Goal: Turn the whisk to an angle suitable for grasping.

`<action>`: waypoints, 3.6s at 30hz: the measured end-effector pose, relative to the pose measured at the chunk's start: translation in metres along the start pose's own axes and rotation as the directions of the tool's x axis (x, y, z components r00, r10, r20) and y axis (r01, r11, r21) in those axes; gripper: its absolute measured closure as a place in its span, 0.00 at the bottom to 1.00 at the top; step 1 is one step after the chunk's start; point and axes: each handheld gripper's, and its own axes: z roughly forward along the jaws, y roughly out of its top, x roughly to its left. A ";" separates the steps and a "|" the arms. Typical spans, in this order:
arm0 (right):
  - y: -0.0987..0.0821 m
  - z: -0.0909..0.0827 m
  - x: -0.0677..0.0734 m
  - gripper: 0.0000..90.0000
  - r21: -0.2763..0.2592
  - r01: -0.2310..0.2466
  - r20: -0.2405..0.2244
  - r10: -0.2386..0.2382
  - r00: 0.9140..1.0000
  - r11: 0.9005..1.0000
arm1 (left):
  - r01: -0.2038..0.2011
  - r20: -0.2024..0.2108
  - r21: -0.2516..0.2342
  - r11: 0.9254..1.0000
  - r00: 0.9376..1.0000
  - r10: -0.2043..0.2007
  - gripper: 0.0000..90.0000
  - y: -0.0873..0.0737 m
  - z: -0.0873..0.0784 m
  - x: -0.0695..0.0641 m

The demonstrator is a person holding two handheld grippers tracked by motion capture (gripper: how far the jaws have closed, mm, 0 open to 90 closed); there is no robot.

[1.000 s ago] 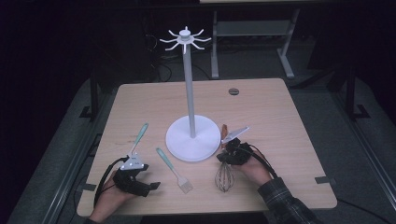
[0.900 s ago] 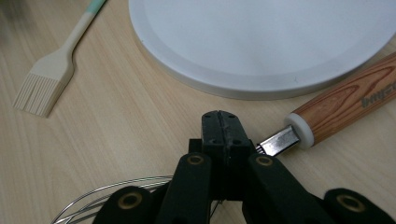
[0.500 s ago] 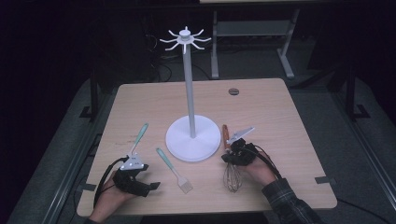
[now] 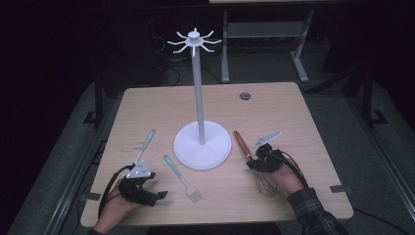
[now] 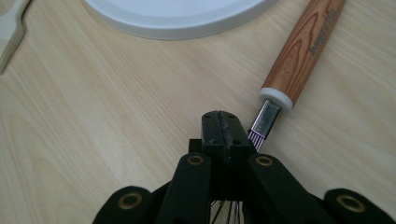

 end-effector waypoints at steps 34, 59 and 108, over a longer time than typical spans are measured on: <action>-0.023 -0.046 -0.056 0.99 -0.015 -0.067 0.083 0.068 0.994 0.998 | 0.008 0.003 0.000 1.000 1.000 -0.008 0.18 0.001 0.000 0.001; 0.033 -0.009 -0.098 0.72 0.133 -0.143 -0.001 0.144 0.990 0.981 | 0.005 0.014 0.006 1.000 1.000 -0.005 0.18 0.000 0.002 0.001; 0.033 -0.023 -0.092 0.77 0.019 -0.155 0.019 0.155 0.988 0.988 | 0.002 0.013 0.012 1.000 1.000 -0.002 0.18 0.000 0.001 0.001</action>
